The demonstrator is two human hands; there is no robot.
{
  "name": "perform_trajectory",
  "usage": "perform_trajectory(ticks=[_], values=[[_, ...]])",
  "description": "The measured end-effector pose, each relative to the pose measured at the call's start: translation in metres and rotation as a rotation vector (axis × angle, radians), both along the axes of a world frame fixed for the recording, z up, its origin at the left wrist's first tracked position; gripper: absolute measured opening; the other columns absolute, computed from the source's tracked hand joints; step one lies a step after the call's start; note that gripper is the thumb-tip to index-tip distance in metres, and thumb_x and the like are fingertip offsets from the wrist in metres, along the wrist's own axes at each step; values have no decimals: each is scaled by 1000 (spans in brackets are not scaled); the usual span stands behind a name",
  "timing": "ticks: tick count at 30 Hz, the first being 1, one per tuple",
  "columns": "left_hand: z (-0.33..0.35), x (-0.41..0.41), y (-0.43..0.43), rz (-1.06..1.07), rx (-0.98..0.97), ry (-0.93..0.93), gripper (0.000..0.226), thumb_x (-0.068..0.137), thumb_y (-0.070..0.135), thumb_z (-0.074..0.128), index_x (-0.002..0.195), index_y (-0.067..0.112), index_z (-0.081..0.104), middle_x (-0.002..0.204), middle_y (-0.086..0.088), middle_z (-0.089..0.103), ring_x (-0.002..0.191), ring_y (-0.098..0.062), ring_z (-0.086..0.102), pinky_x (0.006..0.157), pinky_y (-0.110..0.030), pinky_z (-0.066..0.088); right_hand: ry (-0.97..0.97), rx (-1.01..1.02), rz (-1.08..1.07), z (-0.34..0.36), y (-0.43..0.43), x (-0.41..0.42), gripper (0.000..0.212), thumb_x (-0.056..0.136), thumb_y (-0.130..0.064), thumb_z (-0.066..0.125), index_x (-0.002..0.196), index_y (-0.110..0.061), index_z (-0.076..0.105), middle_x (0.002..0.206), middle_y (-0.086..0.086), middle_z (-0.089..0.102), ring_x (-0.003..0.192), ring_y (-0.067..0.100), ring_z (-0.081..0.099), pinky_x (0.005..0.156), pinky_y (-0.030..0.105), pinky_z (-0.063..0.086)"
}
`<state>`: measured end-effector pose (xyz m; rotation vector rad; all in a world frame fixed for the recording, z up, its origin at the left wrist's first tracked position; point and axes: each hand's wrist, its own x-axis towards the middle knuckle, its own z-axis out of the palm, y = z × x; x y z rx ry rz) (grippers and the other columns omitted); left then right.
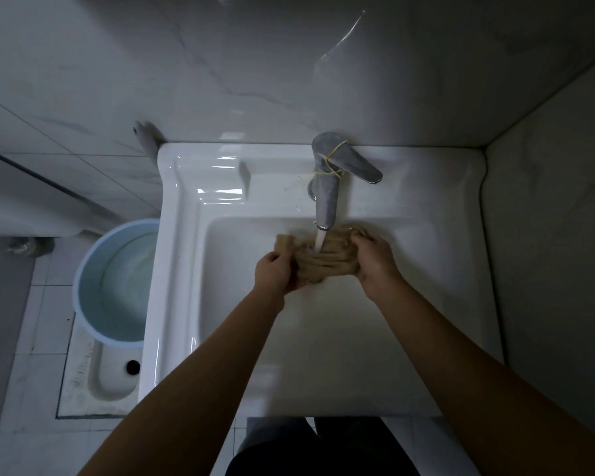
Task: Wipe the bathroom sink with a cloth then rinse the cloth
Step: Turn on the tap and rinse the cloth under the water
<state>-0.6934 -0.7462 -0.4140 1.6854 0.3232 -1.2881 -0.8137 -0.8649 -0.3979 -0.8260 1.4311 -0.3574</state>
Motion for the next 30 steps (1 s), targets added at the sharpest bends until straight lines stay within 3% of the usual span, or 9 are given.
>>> perform_trajectory(ticks=[2,5,9,13,17,22,25,28,30], values=[[-3,-3,1,32,51,3,36,102,40,54,119,9,64,110,-13,70,91,-29,72,52,-30,58,-197,168,-73,4,5,3,22,101,-15,48,108,-12,69,99,10,74,82,22,71,63,28,58],[-1,-9,-4,133,33,112,42,105,39,45,123,5,62,109,-13,69,89,-28,71,62,-36,59,-363,489,-61,12,16,6,27,102,-25,46,104,-11,69,84,6,72,69,17,68,58,24,56],[7,-6,-16,241,-57,315,51,106,44,38,128,3,58,125,-19,67,99,-31,68,74,-41,56,-570,719,-22,15,18,7,21,98,-22,46,85,-12,60,60,-4,42,39,8,38,31,18,36],[20,3,-19,35,-170,361,47,98,35,56,132,4,63,118,-18,72,104,-30,68,85,-43,57,-474,602,49,16,6,6,41,102,-37,48,110,-4,70,92,12,75,70,24,73,55,30,58],[9,11,-5,-115,-225,203,46,92,22,69,131,-2,63,129,-22,67,117,-37,65,105,-55,51,-242,409,49,3,-6,-3,38,100,-27,56,129,-2,62,122,20,67,86,27,68,68,34,56],[-4,12,5,-14,24,-42,21,99,18,60,114,3,61,113,-20,67,101,-36,67,92,-55,58,-227,357,-86,-2,-1,1,24,100,-30,56,112,-10,65,99,12,67,80,22,63,76,34,49],[-6,8,1,78,7,81,25,103,19,48,120,6,60,116,-20,64,108,-38,64,90,-52,59,-228,330,47,0,14,9,22,97,-19,58,113,-8,68,93,11,71,75,21,65,67,33,52],[1,8,-12,142,-118,293,29,103,29,45,111,9,64,105,-18,68,99,-32,67,82,-44,57,-144,262,270,6,23,13,12,80,-22,64,69,-16,64,52,4,55,39,19,47,43,22,38],[3,5,-24,109,-150,272,30,103,28,45,109,8,65,101,-16,72,93,-30,71,88,-45,57,40,104,374,3,22,14,16,70,-30,70,64,-16,65,55,5,63,43,24,58,44,27,46]])
